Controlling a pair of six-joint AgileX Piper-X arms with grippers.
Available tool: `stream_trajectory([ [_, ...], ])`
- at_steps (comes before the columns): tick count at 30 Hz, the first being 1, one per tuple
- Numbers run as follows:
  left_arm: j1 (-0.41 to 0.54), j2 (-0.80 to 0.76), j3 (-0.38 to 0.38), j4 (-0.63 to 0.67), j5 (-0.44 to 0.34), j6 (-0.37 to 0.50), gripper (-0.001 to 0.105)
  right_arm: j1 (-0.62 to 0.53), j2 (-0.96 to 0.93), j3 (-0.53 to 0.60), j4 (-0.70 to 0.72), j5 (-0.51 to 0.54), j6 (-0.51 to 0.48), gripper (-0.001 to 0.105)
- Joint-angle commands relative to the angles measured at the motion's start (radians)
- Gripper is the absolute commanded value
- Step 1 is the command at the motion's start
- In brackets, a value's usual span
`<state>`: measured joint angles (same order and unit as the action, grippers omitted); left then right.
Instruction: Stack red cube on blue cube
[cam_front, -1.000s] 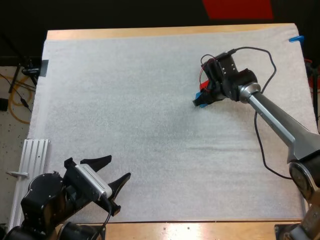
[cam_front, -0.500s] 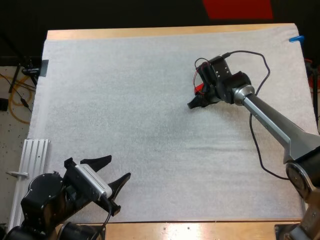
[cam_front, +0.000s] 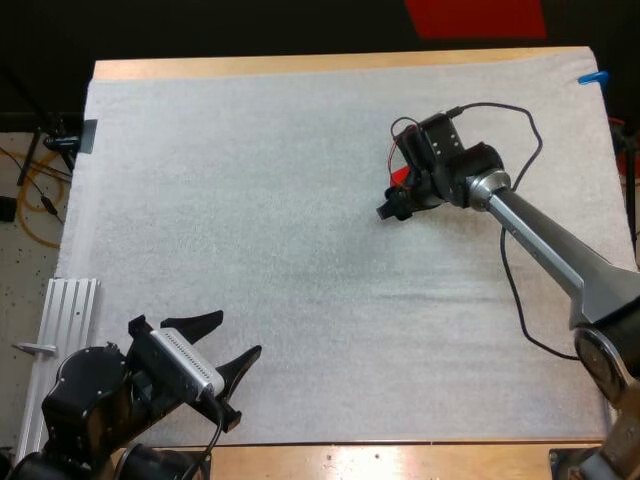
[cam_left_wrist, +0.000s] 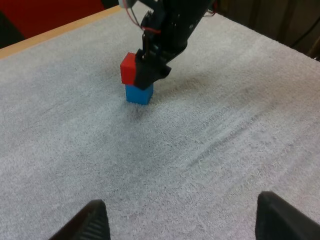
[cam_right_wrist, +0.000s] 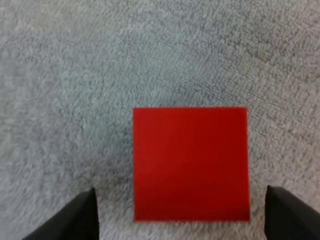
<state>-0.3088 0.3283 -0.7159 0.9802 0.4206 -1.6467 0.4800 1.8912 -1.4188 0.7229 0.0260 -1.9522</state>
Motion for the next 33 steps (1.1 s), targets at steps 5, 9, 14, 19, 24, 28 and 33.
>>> stream_trajectory([
  [5, -0.002, -0.001, -0.003, -0.022, 0.04, -0.013, 0.06, 0.006, -0.142, 0.0, 0.026, -0.018, 0.008, 0.067],
  [9, -0.002, 0.006, -0.003, -0.116, 0.052, -0.009, 0.06, -0.005, -0.254, 0.0, 0.019, -0.041, 0.011, 0.067],
  [14, -0.002, 0.066, -0.003, -0.229, -0.007, 0.0, 0.06, -0.045, -0.342, 0.015, 0.014, -0.026, 0.021, 0.067],
  [19, 0.006, 0.176, -0.003, -0.367, -0.028, 0.013, 0.06, -0.131, -0.436, 0.117, -0.031, -0.026, 0.028, 0.067],
  [24, 0.093, 0.276, -0.047, -0.401, -0.028, 0.013, 0.06, -0.235, -0.554, 0.225, -0.046, -0.026, 0.045, 0.067],
  [28, 0.209, 0.331, -0.106, -0.404, -0.028, 0.037, 0.06, -0.335, -0.688, 0.31, -0.042, -0.063, 0.041, 0.067],
  [33, 0.328, 0.319, -0.158, -0.354, -0.015, 0.037, 0.06, -0.445, -0.866, 0.395, -0.022, -0.097, 0.023, 0.067],
])
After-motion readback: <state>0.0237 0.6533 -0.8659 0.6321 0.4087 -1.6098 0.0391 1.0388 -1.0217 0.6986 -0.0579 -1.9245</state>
